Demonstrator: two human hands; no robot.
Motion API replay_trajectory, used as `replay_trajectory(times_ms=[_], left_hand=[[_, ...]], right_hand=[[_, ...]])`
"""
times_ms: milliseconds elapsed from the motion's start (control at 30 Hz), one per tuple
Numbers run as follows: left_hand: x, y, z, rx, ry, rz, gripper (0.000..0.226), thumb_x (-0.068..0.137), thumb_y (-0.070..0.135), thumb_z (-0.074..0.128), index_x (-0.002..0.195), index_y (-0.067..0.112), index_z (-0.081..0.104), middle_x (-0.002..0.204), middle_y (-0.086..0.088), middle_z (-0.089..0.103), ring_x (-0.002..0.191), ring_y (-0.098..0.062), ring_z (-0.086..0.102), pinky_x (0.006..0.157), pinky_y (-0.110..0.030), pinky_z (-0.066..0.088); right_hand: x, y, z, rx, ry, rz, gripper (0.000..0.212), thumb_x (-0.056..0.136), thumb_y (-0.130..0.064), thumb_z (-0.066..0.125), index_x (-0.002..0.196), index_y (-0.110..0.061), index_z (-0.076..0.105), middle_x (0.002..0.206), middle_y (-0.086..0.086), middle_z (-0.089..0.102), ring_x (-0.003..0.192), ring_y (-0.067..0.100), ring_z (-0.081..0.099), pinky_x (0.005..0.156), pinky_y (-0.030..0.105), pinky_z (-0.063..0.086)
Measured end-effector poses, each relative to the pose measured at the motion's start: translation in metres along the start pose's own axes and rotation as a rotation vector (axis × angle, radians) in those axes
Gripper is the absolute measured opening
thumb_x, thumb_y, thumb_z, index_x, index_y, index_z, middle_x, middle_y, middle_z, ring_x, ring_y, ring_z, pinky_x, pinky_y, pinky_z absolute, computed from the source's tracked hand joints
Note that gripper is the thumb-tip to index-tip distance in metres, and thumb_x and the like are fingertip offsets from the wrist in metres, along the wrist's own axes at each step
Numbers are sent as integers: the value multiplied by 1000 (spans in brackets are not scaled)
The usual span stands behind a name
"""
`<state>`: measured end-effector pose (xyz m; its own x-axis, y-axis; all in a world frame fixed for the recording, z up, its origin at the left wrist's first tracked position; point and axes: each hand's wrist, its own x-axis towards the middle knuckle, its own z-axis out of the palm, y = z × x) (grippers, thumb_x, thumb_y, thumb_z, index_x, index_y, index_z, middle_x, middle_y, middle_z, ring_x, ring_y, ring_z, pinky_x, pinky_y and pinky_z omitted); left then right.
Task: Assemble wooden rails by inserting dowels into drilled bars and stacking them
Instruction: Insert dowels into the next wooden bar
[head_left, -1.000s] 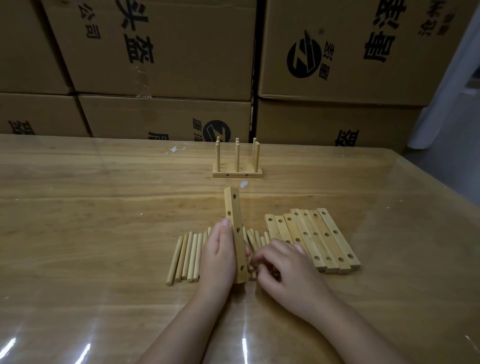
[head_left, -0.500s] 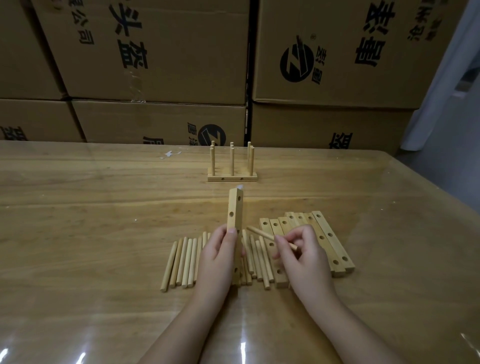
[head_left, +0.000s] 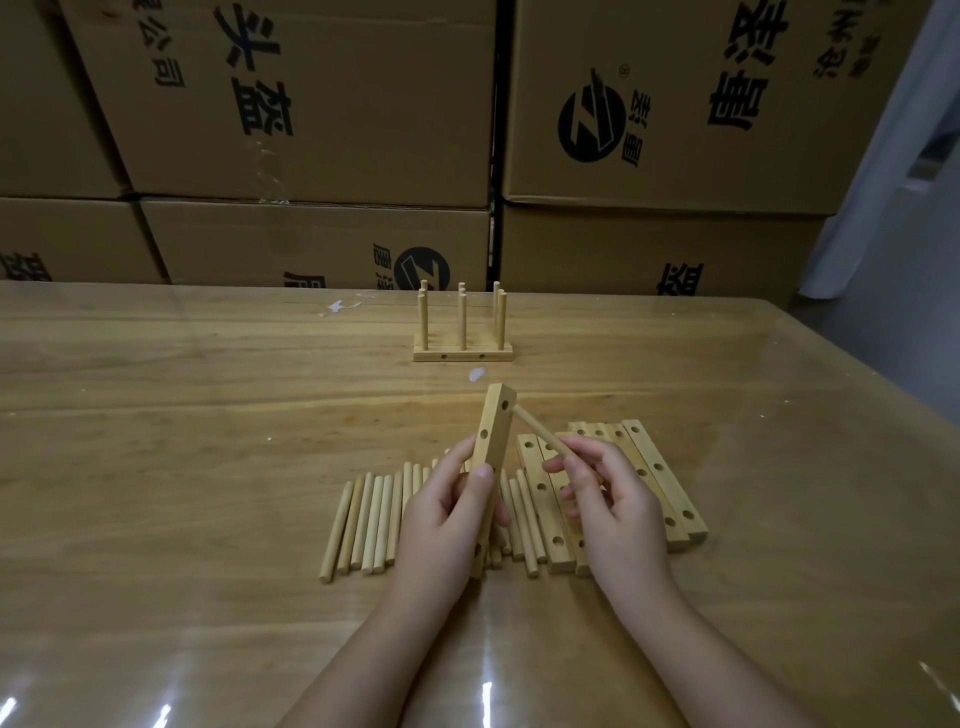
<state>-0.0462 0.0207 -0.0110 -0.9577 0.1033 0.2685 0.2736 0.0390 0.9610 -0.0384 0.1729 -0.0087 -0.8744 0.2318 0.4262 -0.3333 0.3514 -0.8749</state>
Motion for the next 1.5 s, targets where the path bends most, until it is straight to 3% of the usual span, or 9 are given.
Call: replay_trajectory(times_ms=[200,333,500,700,800,933,1167,1333,1500], left_hand=[[0,-3,1,53,21,23,17,97,25,52,108,36,59,65,0,66,60,-13,59,57,-28,47],[-1,-5,2,80,38,35,18,93,33,54,106,45,59,66,1,66,59,-11,58,56,-25,47],[-1,-4,1,110,50,33,25,86,43,54,104,60,56,70,-3,64,66,-23,60,59,-37,50],[-1,-7,1,131,79,39,27,84,56,58,111,56,59,78,1,66,74,-21,62,64,-37,51],[-3,-7,1,120,87,18,46,74,61,57,118,48,58,106,-4,69,100,-25,64,84,-43,53],[-4,-6,1,136,77,19,49,72,62,56,119,49,57,110,-4,69,104,-27,63,87,-44,52],[-3,-9,0,170,81,-11,43,72,64,57,114,56,56,111,9,69,104,-19,63,89,-42,54],[-5,-9,-1,218,73,-16,45,71,66,55,115,56,55,117,20,65,108,1,59,92,-33,53],[-5,-8,-1,278,70,-19,41,78,55,60,118,54,53,109,24,66,104,5,59,89,-27,53]], right_hand=[[0,0,-1,-9,-17,-19,25,94,-17,50,101,-40,57,88,-19,66,72,3,61,60,23,52],[2,3,-2,-12,-6,-19,23,94,-18,51,103,-37,59,83,-15,65,67,8,60,59,31,53],[4,4,-6,-18,47,-47,28,92,-18,55,102,-43,60,79,-13,63,72,-1,57,59,10,43],[6,6,-8,-85,81,-110,26,91,-15,55,108,-33,61,100,-10,64,92,-2,58,72,6,44],[6,5,-9,-126,109,-158,26,90,-14,56,109,-30,62,97,-8,64,89,0,58,71,11,47],[8,5,-12,-195,156,-209,25,90,-11,56,110,-22,66,90,-6,61,82,9,58,67,29,51],[8,4,-14,-271,180,-285,25,90,-10,55,111,-16,67,82,-1,56,68,18,53,53,33,46],[9,1,-16,-356,220,-336,24,88,-5,58,107,-12,69,80,-1,56,72,17,52,57,25,43],[8,1,-16,-374,225,-335,24,87,-3,58,107,-11,69,81,0,58,73,16,52,57,23,42]])
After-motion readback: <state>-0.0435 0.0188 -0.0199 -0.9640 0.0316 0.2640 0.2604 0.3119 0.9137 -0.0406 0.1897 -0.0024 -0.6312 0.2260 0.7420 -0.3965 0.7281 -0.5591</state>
